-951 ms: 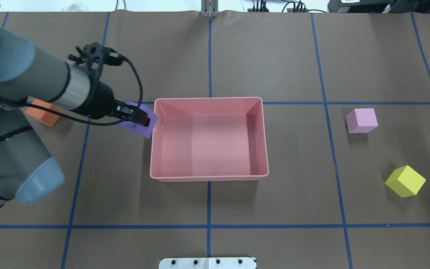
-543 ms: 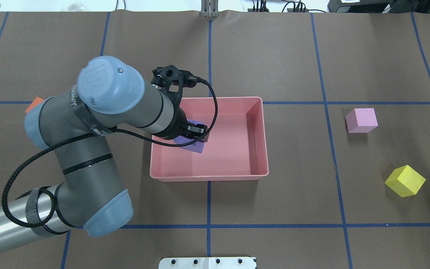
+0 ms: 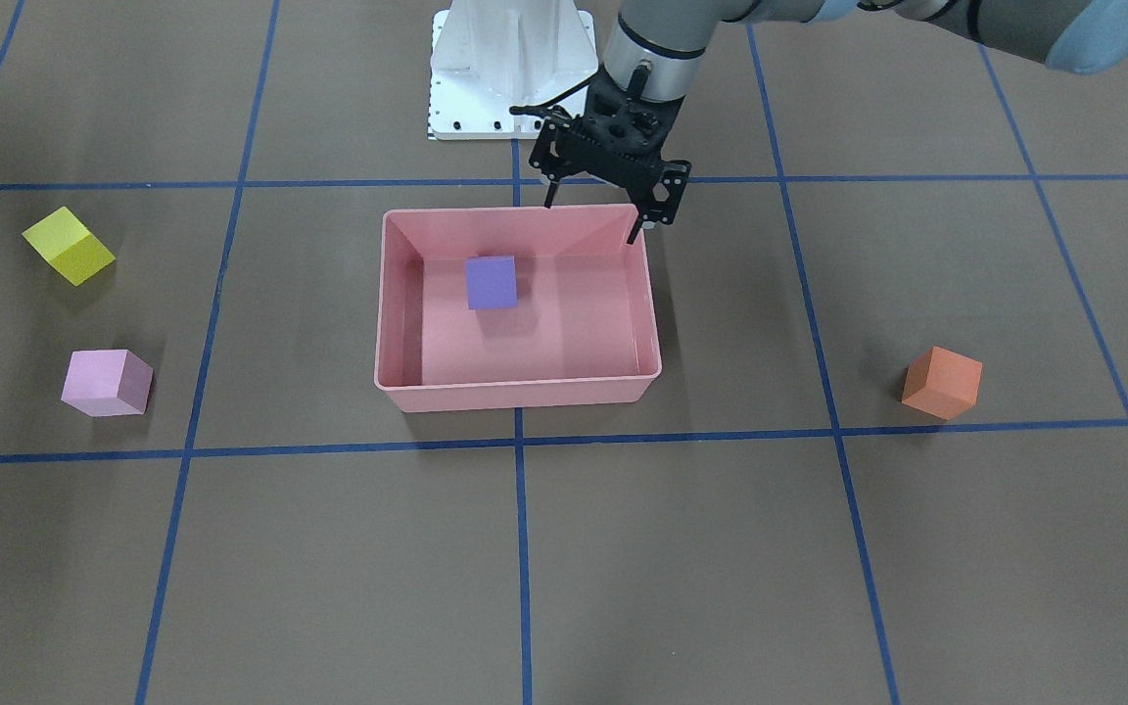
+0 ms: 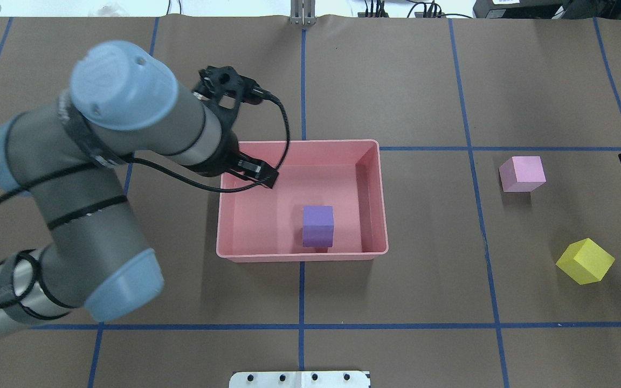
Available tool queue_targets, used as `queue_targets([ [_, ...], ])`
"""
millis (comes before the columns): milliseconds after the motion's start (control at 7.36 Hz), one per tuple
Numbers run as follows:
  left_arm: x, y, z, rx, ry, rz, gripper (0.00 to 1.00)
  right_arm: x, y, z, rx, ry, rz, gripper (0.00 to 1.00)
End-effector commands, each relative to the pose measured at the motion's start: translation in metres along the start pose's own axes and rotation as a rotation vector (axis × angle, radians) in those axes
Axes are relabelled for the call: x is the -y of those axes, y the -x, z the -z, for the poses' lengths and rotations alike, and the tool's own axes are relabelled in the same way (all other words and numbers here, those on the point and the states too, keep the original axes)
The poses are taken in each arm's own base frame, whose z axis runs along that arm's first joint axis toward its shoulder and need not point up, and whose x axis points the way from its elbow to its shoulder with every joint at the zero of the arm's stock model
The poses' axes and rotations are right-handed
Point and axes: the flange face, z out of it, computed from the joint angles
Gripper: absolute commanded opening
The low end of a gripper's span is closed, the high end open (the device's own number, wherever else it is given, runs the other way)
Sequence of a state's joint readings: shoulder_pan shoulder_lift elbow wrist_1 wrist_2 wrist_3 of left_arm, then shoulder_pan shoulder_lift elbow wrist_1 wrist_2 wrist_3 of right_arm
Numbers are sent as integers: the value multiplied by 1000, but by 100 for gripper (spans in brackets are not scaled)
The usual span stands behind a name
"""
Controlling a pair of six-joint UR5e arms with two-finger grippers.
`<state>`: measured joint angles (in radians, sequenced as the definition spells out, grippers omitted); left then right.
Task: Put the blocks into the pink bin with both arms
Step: 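Withdraw the left gripper while the right gripper descends and grasps the yellow cube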
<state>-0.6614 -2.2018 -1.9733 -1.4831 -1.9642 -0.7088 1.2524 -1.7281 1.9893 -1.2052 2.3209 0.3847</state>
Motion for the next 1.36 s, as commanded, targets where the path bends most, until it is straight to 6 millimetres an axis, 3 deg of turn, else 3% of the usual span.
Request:
queue_targets([
  [0,-13,160,49,26,75,-196,100,-42,13,-28,-29,-15,130,100],
  [136,-26,244,70,52,93,-232,100,-66,15,-36,-16,-14,178,100],
  [272,-44,306,86,100,103,-260,100,-87,16,-45,-8,10,206,100],
  [408,-62,346,97,134,113,-246,100,-99,22,-57,-20,29,247,100],
  [543,-83,366,94,147,116,-236,100,-107,29,-68,-28,55,276,100],
  [679,-89,372,92,149,96,-244,100,-116,32,-77,-40,78,294,100],
  [1223,-94,375,91,150,98,-236,100,-133,43,-105,-37,145,332,100],
])
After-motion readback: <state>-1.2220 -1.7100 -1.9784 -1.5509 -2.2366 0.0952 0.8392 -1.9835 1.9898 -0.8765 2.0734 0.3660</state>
